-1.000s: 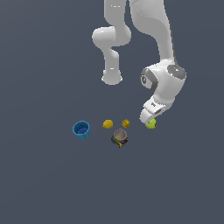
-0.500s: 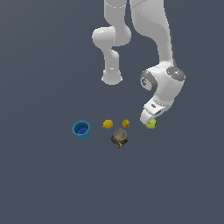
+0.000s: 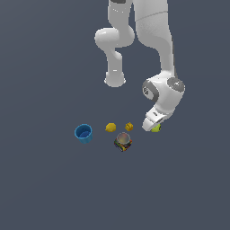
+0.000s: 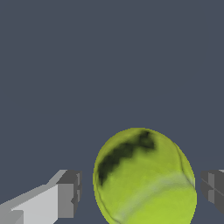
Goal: Pick up a designated object from a clutter of objects.
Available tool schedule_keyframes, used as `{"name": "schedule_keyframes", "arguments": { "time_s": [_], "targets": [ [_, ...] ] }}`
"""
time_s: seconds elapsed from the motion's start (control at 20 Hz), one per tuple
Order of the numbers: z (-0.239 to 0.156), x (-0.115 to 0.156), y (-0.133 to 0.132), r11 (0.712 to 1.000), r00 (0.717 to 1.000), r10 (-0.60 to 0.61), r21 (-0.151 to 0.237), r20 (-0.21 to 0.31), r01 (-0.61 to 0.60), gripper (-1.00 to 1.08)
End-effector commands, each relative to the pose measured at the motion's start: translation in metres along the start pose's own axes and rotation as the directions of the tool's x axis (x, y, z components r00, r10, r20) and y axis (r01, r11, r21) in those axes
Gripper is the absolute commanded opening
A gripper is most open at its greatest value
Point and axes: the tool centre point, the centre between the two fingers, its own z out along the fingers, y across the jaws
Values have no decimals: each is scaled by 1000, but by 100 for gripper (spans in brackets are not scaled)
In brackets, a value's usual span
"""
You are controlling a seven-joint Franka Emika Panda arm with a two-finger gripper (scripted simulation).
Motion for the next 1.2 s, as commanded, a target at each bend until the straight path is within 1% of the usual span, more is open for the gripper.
{"name": "schedule_keyframes", "arguments": {
  "time_s": [0.0,0.1,0.15,0.8,1.15],
  "targets": [
    [5,1,0,1000,1000,0,0,-1,0,100],
    [6,1,0,1000,1000,0,0,-1,0,100],
    [6,1,0,1000,1000,0,0,-1,0,-100],
    [3,1,1,1000,1000,0,-1,-2,0,-100],
    [-20,9,9,1000,1000,-1,-1,-2,1,-100]
  ]
}}
